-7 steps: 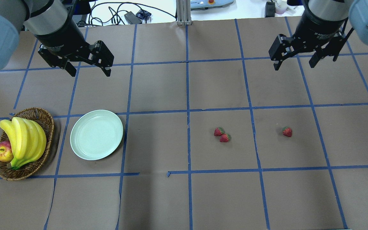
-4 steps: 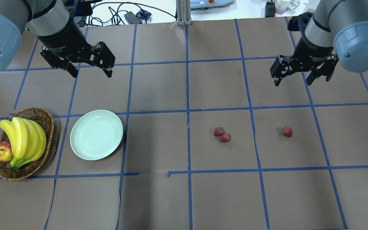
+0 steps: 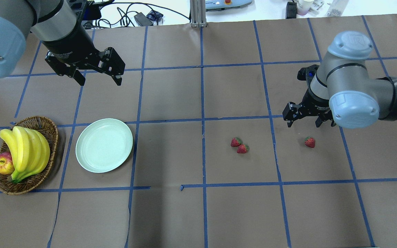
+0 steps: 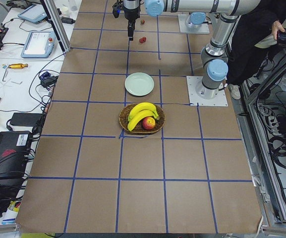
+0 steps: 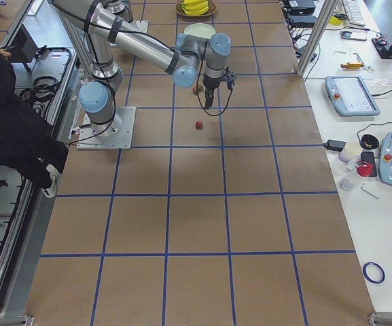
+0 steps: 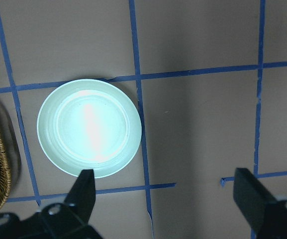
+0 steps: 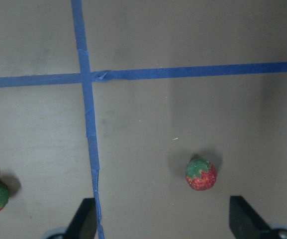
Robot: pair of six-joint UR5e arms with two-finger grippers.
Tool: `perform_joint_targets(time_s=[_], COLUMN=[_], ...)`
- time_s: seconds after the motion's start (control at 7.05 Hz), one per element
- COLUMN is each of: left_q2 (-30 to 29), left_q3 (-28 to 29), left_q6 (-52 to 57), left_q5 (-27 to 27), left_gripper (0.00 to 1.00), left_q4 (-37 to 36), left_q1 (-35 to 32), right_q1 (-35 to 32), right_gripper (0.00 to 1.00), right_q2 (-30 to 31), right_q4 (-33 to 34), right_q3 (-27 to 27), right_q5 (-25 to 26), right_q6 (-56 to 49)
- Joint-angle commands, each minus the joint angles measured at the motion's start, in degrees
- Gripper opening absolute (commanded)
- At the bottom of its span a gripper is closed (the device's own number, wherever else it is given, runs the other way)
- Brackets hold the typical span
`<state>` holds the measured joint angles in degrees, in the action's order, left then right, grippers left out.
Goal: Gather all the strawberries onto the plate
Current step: 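Lower the right gripper and close it on the strawberry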
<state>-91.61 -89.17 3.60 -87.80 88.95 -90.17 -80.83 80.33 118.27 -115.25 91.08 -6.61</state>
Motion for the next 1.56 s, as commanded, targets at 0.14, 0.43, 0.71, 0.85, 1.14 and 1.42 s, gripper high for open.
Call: perform_joint_targets(time_s=[0.14, 0.43, 0.71, 0.85, 1.14, 1.42], left_q2=[-0.06, -0.06, -0.06, -0.06, -0.06, 0.02], left_q3=[-0.13, -0.13, -0.13, -0.13, -0.13, -0.13], left_q6=[0.0, 0.0, 0.0, 0.0, 0.0, 0.0], left_q5=[0.0, 0.0, 0.0, 0.0, 0.0, 0.0], left_gripper=[1.0, 1.0, 1.0, 1.0, 1.0, 1.0], left_q4=[0.0, 0.0, 0.0, 0.0, 0.0, 0.0], left_q1=[0.0, 0.0, 0.0, 0.0, 0.0, 0.0], right_q1=[2.6, 2.78, 3.22, 3.31, 3.31, 3.31], right_gripper=[0.93, 0.93, 0.88, 0.88, 0.83, 0.73], right_q2=[-1.58, -2.27, -2.54, -2.98, -3.86, -4.3], right_q4=[4.23, 5.31, 5.75, 5.83, 5.75, 5.92], right_q3=[-5.05, -6.21, -6.48, -6.48, -6.48, -6.48], right_q5=[3.23, 3.4, 3.58, 4.71, 4.99, 4.9], right_q6=[-3.22, -3.32, -3.32, -3.32, -3.32, -3.32])
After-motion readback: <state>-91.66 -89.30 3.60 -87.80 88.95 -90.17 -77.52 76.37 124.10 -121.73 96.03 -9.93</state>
